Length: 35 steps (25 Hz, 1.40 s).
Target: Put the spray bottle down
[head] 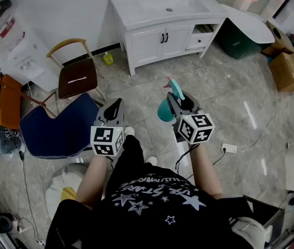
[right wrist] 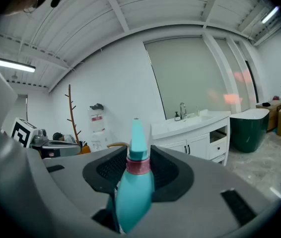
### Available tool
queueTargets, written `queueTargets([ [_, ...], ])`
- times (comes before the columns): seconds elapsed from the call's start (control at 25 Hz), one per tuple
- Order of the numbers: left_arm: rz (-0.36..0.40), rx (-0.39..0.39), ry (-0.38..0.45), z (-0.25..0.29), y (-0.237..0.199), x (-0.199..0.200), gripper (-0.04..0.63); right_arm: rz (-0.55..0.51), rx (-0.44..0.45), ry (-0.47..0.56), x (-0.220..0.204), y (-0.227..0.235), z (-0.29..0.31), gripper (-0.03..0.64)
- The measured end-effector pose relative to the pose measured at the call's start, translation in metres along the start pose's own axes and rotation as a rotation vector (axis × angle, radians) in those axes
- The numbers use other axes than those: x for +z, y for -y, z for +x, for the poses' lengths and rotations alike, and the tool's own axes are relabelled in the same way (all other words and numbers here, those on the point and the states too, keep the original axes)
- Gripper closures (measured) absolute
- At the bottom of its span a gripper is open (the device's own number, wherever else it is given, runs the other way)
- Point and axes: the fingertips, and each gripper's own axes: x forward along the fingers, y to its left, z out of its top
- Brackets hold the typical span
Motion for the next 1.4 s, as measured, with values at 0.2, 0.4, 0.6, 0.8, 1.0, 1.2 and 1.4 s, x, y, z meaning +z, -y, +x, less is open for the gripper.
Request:
queueTargets([
  [0.2, -0.006, -0.004, -0.009, -0.002, 0.0, -0.006, 0.58, 0.001, -0.003, -0.005, -0.004, -0.002, 0.0, 0.463],
  [0.4, -0.015, 0.0, -0.026, -0.001, -0.006, -0.012, 0.58, 0.001, -0.001, -0.008, -0.004, -0.002, 0.005, 0.463],
  [0.6, -0.02, 0.004, -0.025, 0.013, -0.021, -0.008, 0.58, 0.004, -0.012, -0.009, 0.001, 0.006, 0.024, 0.463],
  [0.8, -0.025, 0.01, -0.011, 0.045, -0.055, 0.004, 0.58, 0.008, -0.023, 0.014, 0.017, 0.014, 0.066, 0.462],
  [1.0, -0.028, 0.0, -0.018, 0.095, -0.101, 0.014, 0.58, 0.013, -0.046, 0.028, 0.039, 0.03, 0.129, 0.462],
  [1.2, -0.031, -0.014, -0.022, 0.149, -0.158, 0.03, 0.58, -0.001, -0.066, 0.048, 0.072, 0.038, 0.203, 0.462],
  [1.4, -0.045, -0.046, -0.025, 0.178, -0.202, 0.037, 0.58, -0.019, -0.081, 0.06, 0.09, 0.035, 0.265, 0.462],
])
